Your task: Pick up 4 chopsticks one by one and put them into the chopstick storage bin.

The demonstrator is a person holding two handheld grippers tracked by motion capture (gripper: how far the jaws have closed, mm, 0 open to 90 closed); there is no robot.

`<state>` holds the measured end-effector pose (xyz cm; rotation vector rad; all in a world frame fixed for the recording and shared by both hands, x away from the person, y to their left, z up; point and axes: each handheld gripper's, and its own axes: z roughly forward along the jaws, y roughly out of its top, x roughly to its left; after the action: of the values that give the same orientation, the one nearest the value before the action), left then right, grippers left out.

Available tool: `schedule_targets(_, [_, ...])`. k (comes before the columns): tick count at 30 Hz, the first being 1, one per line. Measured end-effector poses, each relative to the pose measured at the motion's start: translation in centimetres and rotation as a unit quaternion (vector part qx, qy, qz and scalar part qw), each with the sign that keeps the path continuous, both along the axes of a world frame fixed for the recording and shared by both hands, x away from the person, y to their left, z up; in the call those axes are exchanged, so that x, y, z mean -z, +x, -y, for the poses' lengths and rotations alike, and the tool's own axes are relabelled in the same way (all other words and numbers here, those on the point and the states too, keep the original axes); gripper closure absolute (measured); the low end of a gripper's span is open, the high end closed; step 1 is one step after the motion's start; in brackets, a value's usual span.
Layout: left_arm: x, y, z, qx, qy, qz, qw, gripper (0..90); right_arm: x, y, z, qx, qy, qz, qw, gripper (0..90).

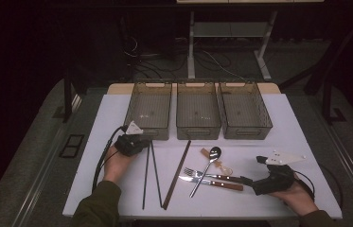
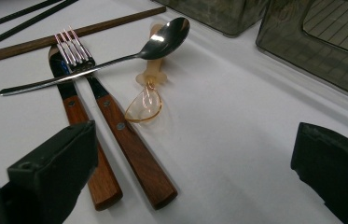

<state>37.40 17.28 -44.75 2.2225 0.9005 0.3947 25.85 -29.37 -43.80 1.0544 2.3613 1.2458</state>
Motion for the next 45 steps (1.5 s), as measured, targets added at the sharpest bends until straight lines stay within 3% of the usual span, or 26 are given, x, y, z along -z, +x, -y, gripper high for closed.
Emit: schedule_targets(45, [0.1,0.0,5.5,0.071,-0.005,-0.006,0.9975,89.1,0.0,0.0,0.0,0.001,0.001,0.000,1.0000,0.8])
